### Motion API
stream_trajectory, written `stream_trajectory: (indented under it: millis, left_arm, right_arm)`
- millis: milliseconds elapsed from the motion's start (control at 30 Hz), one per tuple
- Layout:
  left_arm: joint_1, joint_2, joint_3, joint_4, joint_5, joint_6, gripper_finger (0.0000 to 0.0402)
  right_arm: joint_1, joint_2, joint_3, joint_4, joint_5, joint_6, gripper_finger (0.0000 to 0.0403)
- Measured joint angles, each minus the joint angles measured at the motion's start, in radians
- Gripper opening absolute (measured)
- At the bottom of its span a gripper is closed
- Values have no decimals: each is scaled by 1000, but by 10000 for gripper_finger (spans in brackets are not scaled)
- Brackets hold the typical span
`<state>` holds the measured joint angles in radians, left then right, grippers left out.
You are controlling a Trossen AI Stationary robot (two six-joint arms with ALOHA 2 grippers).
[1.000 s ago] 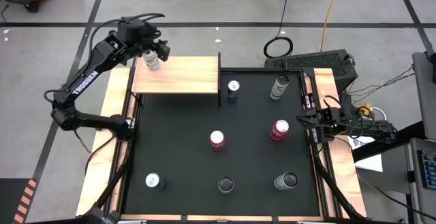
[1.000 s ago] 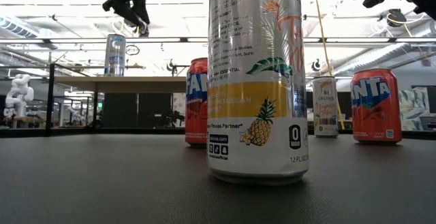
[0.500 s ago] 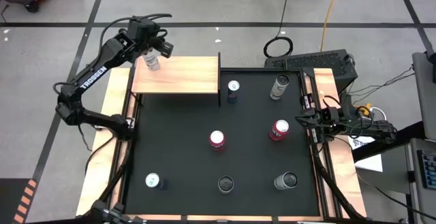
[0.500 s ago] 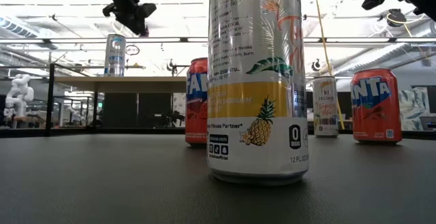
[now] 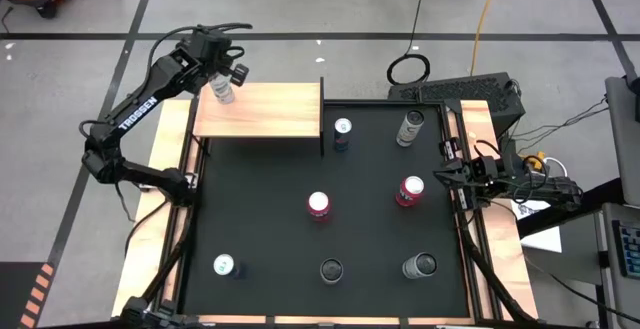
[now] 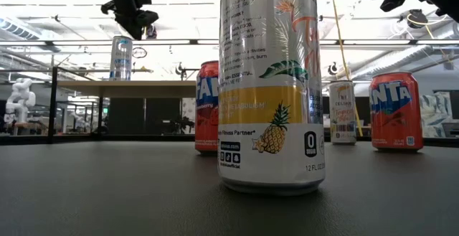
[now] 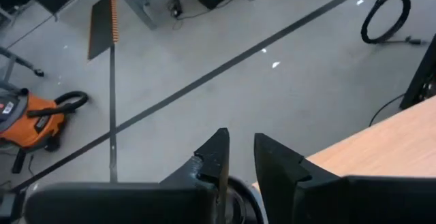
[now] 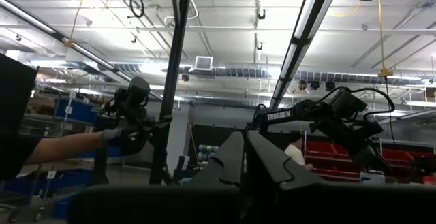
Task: Place canned beverage on shelf
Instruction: Put the left white-blue soda can on the shelf
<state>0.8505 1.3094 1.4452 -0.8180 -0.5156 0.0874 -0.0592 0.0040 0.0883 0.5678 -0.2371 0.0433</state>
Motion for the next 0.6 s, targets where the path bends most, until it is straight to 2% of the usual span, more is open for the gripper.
stream_trajectory:
  millis: [600]
  left_arm:
    - [0,0,0,-47,-21,6,5]
  right_arm:
    - [0,0,0,-5,0,-2,0]
